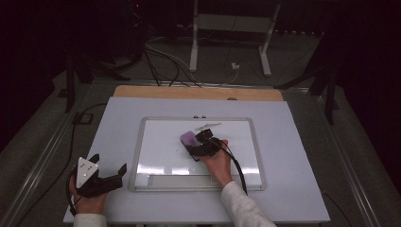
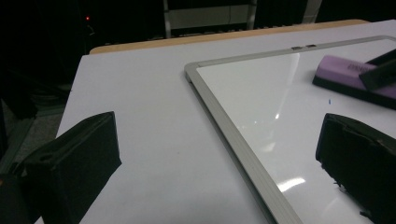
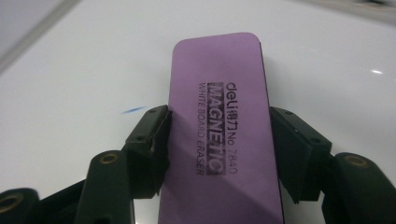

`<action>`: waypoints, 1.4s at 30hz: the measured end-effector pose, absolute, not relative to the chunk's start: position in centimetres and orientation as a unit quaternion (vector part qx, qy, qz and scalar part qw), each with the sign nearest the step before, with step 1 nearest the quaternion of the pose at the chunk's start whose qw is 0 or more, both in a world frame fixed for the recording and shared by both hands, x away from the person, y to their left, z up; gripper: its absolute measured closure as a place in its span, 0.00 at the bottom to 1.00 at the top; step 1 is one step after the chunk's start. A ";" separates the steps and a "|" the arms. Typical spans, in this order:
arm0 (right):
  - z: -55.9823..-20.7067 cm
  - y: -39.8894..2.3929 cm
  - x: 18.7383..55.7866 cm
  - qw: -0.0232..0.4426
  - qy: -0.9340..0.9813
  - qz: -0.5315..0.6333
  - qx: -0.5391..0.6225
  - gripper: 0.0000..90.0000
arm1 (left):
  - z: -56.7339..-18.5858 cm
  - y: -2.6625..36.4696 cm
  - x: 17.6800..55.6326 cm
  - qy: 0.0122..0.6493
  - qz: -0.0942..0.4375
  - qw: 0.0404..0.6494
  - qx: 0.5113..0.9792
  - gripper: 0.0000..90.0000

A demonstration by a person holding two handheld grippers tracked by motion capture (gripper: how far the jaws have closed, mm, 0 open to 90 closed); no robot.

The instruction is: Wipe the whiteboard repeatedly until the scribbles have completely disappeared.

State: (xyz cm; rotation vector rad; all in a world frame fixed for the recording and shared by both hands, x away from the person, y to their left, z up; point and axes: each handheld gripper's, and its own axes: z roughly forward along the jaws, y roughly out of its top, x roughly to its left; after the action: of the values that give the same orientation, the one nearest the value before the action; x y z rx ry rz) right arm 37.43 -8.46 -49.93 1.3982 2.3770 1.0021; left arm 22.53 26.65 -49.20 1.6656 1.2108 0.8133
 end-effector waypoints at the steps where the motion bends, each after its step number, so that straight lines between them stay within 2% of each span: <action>1: -49.9 -8.8 37.7 0.102 0.799 0.340 0.485 0.46 | -49.2 26.6 22.6 0.489 0.329 0.446 0.674 0.01; 3: -49.9 -8.6 37.5 0.105 0.801 0.337 0.484 0.46 | -49.3 26.6 22.6 0.489 0.327 0.444 0.676 0.01; 8: -50.0 -6.3 35.8 0.074 0.829 0.352 0.429 0.46 | -49.2 26.5 22.6 0.488 0.328 0.444 0.676 0.01; 11: -49.9 -5.4 35.1 0.071 0.839 0.351 0.410 0.46 | -49.2 26.6 22.6 0.490 0.329 0.444 0.674 0.01; 13: -50.0 -5.7 35.4 0.072 0.836 0.351 0.416 0.46 | -49.2 26.6 22.5 0.490 0.329 0.445 0.674 0.01; 16: -49.9 -6.9 36.4 0.101 0.819 0.342 0.449 0.46 | -49.2 26.6 22.5 0.489 0.329 0.446 0.673 0.01; 19: -49.9 -7.4 36.7 0.096 0.813 0.344 0.460 0.46 | -49.3 26.6 22.6 0.489 0.327 0.444 0.676 0.01; 24: -50.0 -5.5 35.2 0.066 0.837 0.353 0.413 0.46 | -49.2 26.5 22.6 0.488 0.328 0.444 0.676 0.01; 27: -50.0 -5.3 35.1 0.064 0.841 0.352 0.406 0.46 | -49.2 26.6 22.5 0.489 0.329 0.445 0.674 0.01; 31: -49.9 -7.2 36.7 0.095 0.819 0.340 0.452 0.46 | -49.2 26.7 22.5 0.491 0.328 0.445 0.673 0.01; 35: -49.9 -7.6 36.8 0.100 0.812 0.338 0.465 0.46 | -49.3 26.6 22.6 0.489 0.327 0.444 0.676 0.01; 37: -49.9 -6.8 36.2 0.079 0.822 0.344 0.446 0.45 | -49.3 26.5 22.6 0.489 0.327 0.444 0.676 0.01; 42: -49.9 -5.5 35.2 0.062 0.837 0.350 0.415 0.46 | -49.2 26.6 22.5 0.489 0.329 0.444 0.675 0.01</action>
State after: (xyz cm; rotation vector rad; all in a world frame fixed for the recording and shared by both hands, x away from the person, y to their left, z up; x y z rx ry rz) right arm 35.25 -5.52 -49.93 1.2545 2.5318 1.0582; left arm 22.53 26.58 -49.22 1.6726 1.2124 0.8152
